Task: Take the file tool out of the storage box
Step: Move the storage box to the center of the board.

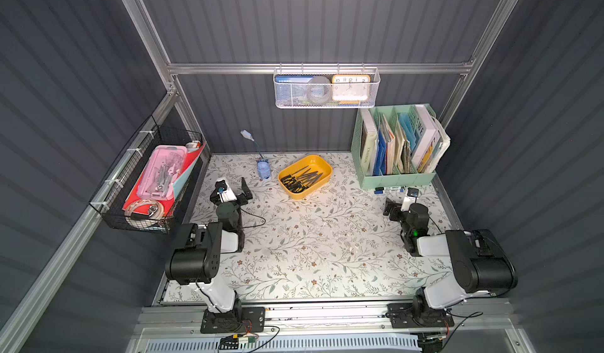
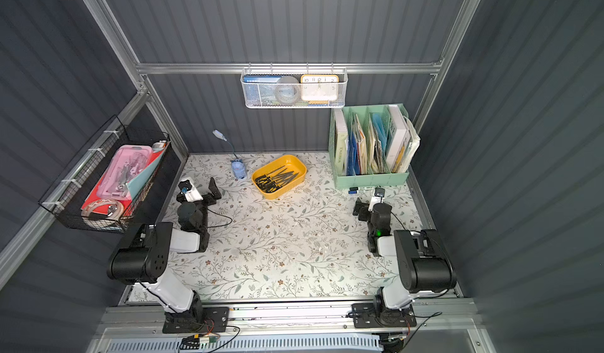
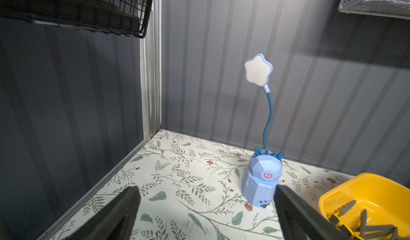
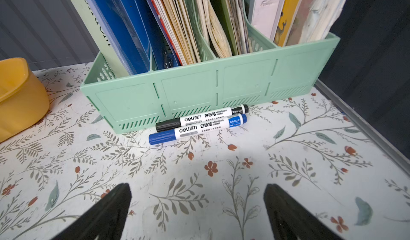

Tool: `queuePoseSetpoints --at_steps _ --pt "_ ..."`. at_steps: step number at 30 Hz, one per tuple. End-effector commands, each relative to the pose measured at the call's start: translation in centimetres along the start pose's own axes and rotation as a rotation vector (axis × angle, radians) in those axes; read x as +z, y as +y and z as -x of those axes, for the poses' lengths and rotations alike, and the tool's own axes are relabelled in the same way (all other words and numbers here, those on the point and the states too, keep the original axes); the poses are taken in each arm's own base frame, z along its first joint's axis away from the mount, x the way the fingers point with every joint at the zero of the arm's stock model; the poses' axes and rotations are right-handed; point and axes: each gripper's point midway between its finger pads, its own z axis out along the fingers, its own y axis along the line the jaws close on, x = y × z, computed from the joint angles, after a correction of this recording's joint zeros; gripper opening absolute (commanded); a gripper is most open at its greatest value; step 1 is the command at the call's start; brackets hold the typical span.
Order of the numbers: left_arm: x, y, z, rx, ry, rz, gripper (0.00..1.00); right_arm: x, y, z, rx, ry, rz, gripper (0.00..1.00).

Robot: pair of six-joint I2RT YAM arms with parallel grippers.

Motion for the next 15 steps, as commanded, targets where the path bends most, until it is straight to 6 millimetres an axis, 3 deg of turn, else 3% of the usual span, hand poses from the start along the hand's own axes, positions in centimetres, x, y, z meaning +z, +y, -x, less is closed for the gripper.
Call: queuePoseSetpoints --at_steps 1,15 --pt "0.36 0.11 0.44 -0.009 -0.012 -0.003 1.00 0.33 0.12 0.58 -0.006 -0.009 0.006 0.99" --pt "0.44 0.34 0.38 -0.016 -0.008 -0.001 1.00 0.42 0.15 0.56 -0.002 -0.003 0.007 0.99"
